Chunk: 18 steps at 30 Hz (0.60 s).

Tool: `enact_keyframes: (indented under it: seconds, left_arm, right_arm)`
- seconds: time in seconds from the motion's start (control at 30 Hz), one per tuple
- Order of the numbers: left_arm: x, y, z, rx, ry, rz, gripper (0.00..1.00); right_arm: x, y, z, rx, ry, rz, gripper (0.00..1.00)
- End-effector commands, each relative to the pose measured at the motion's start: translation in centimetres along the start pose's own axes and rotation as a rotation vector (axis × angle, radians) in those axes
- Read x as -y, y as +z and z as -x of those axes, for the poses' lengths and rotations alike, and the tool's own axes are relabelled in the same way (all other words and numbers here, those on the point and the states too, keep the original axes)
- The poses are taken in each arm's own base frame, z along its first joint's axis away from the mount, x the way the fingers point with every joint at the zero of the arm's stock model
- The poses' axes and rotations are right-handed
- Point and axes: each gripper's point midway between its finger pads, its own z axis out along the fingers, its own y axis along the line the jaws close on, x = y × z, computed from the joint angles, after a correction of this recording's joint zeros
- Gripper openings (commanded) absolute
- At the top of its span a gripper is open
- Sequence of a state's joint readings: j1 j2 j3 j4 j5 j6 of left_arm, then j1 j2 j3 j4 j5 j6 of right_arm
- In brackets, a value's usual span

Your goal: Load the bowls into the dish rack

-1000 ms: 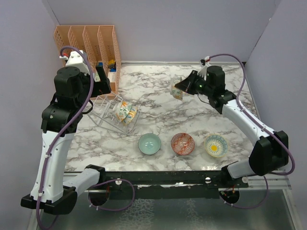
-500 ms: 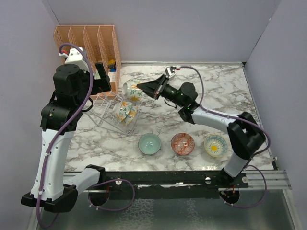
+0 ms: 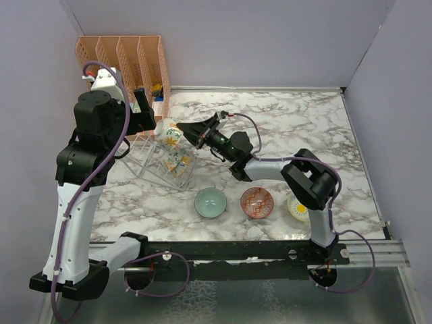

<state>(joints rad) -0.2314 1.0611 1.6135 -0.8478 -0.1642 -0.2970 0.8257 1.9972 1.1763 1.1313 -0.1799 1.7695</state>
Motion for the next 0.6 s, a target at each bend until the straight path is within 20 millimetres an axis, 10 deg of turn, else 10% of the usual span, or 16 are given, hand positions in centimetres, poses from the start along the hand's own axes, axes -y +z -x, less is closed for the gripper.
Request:
enact_keyframes:
  seconds: [0.0,0.57]
  left_arm:
    - [0.5,-1.0,0.3,0.015,-0.002,-0.034,0.99]
    - [-0.1,-1.7,0.1,0.024,0.012,-0.016,0.99]
  right_arm:
    - [-2.5,0.6,-1.0,0.015,0.109,0.145,0.01]
    - [4.1,0.4,-2.3,0.018,0.164,-0.018,0.02]
